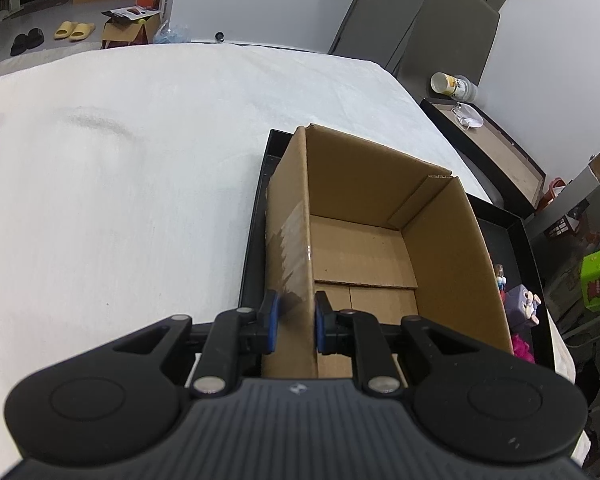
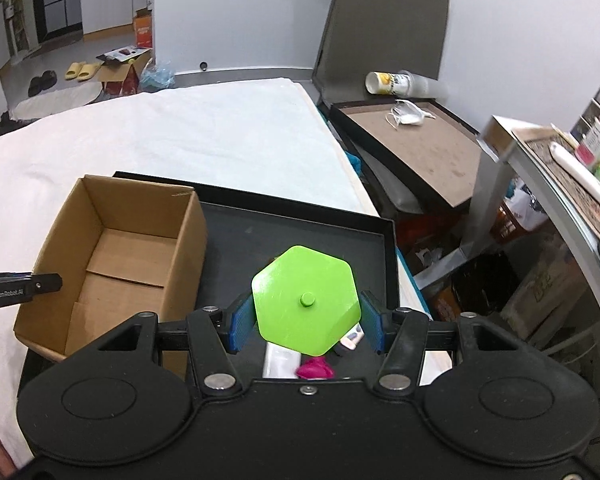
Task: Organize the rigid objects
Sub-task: 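Carry the green hexagonal box with the right gripper and drop it into the cardboard box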
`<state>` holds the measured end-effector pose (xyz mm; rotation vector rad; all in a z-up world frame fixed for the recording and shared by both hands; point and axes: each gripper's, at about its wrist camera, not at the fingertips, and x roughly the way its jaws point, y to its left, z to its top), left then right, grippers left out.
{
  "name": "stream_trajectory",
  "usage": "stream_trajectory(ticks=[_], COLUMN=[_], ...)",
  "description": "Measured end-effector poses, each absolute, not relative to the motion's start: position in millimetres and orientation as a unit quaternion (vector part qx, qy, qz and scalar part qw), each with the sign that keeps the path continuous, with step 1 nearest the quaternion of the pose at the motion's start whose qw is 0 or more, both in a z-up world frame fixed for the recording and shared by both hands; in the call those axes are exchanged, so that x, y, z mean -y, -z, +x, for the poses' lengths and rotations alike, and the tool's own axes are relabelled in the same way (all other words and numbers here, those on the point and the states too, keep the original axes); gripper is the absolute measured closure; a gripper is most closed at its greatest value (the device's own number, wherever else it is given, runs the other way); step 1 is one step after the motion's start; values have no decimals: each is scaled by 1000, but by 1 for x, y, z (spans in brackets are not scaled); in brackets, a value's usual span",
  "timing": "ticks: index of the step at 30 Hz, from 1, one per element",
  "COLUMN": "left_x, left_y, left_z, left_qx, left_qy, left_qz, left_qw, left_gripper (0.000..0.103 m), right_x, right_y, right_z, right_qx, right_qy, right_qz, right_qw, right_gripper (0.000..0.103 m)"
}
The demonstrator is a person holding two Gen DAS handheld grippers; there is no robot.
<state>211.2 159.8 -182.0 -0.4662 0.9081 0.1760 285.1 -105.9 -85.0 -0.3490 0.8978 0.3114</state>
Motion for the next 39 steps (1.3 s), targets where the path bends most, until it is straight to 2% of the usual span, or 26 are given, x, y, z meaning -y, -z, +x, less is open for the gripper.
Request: stream_trajectory(ticks=[23, 39], left_x=[-173, -180], left_y=[188, 190], left_z=[209, 208], left_qx=[-434, -435], left_qy=[-66, -60], left_qz=[-264, -287], left_qw=[859, 852], left_gripper=[85, 84], right_x=[21, -44], right_y=[87, 107], right_z=[293, 304], right_qx=[-408, -414], right_qy=[-189, -244], right_qz=[-210, -231], right_qw=[868, 846], right_gripper=[49, 49])
